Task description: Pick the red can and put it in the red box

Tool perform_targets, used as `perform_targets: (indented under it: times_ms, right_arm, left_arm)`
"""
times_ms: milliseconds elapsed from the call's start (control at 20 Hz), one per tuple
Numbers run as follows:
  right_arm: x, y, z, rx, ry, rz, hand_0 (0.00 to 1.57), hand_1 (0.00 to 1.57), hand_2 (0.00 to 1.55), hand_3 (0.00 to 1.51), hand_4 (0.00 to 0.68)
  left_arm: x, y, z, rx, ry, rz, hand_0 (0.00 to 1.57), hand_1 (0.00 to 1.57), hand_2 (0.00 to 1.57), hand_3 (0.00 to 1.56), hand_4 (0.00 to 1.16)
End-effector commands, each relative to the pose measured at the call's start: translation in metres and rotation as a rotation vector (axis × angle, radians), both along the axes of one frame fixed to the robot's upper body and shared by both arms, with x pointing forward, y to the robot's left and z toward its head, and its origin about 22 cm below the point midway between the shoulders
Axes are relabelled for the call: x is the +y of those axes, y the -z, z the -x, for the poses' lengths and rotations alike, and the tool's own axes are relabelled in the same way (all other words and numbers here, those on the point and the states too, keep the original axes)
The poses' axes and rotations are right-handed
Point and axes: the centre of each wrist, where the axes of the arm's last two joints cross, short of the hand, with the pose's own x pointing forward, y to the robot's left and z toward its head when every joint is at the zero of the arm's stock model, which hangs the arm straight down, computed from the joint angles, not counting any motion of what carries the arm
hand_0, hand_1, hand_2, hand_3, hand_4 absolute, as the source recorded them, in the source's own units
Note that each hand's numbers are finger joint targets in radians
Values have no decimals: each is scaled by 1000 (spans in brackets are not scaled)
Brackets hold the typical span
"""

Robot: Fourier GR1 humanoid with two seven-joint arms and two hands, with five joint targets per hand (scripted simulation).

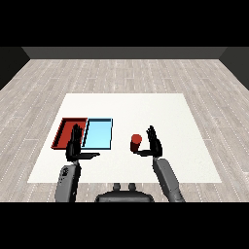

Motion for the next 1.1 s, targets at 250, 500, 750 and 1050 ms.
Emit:
perform_targets:
  times_ms: [250, 500, 750, 1050]
  right_arm:
    - [11, 23, 1, 28, 4, -19, 0, 0, 0, 0, 0]
    - [31, 21, -8, 50, -23, -41, 0, 0, 0, 0, 0]
    - [23, 36, -14, 57, -5, -60, 0, 0, 0, 0, 0]
    - [36, 33, -18, 49, -19, -63, 0, 0, 0, 0, 0]
  left_arm:
    - [-9, -14, 7, -16, -9, -1, 0, 0, 0, 0, 0]
    - [8, -4, 7, 15, 7, 17, 0, 0, 0, 0, 0]
    - [9, 15, 6, -2, 1, 12, 0, 0, 0, 0, 0]
    - [1, 7, -1, 8, -13, 21, 0, 0, 0, 0, 0]
